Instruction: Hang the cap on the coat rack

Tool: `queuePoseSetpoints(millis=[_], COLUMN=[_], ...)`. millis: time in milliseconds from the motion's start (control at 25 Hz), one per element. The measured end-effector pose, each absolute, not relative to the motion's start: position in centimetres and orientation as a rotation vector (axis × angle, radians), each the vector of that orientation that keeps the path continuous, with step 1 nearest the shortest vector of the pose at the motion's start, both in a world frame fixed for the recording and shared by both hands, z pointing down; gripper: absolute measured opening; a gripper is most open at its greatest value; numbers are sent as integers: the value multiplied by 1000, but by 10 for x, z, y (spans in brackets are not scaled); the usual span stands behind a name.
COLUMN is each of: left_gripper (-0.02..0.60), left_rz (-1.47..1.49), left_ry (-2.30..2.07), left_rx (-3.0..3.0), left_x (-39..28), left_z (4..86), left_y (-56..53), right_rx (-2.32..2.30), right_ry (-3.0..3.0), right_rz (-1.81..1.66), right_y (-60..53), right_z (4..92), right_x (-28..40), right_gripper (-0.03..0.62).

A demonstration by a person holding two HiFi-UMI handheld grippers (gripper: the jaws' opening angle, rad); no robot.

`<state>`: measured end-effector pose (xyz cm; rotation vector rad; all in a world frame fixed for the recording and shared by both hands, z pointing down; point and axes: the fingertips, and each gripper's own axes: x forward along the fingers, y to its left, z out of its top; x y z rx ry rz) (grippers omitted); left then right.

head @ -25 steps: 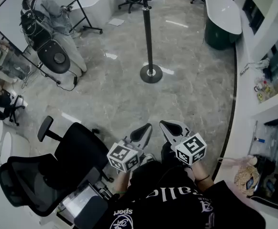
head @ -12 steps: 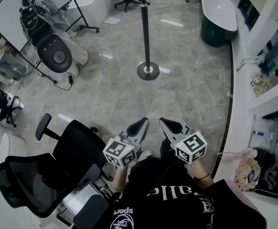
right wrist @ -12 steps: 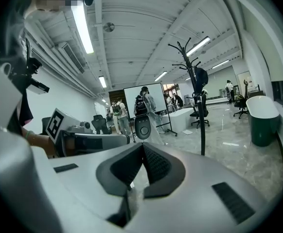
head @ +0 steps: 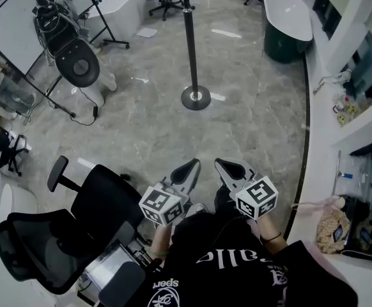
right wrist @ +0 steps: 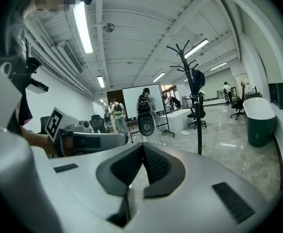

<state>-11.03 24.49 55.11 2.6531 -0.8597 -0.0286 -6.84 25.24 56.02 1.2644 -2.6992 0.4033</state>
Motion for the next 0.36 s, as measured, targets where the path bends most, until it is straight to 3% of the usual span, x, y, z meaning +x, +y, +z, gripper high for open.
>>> queuePoseSetpoints(millis=[360], left_gripper=[3], left_rz=[-28], left_ry=[-830], left_rx=[2674], left_x=[-102], left_z=[551], left_y=[254], right_rx=[1271], right_ry=[-2693], right_rz=[387], right_y=[263], right_z=[562], right_x=[-65], right_gripper=[17])
